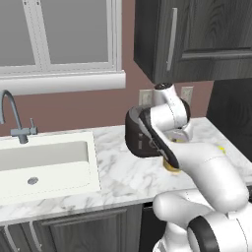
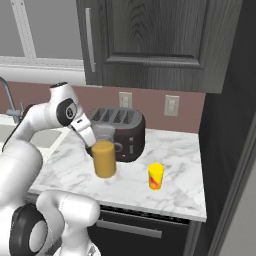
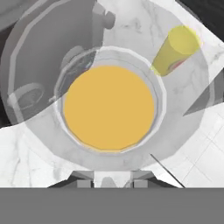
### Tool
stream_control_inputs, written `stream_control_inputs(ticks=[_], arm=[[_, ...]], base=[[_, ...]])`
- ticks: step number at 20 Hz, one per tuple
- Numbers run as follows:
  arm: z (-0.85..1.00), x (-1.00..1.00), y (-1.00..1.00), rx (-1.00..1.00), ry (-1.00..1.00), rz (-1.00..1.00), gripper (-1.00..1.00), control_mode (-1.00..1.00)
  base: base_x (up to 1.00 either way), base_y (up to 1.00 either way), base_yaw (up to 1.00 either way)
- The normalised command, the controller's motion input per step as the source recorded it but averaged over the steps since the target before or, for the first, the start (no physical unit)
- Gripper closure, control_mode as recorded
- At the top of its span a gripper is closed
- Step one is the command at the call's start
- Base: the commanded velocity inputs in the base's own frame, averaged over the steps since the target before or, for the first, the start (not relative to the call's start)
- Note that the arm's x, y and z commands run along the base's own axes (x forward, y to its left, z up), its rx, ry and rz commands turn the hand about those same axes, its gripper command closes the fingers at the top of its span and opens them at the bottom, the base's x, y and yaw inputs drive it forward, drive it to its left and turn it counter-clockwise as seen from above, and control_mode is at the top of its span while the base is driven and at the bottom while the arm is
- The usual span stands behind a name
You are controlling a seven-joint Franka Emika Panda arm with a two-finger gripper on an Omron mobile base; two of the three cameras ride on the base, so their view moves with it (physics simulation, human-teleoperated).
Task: Place the pitcher and cup on the dining counter for serving.
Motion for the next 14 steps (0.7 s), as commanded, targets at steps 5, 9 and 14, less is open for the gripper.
stream_control_inputs(ticks=[5,9,14], arm=[[0.56,-0.51,0.0,0.0,-0.17,0.0,1.0,-1.0],[0.69,-0.53,0.0,0.0,-0.22,0.0,1.0,-1.0],[0.64,-0.48,0.0,0.0,-0.24,0.05,1.0,-1.0]], base=[[0.0,0.0,0.0],[0.0,0.0,0.0],[0.0,0.0,0.0]])
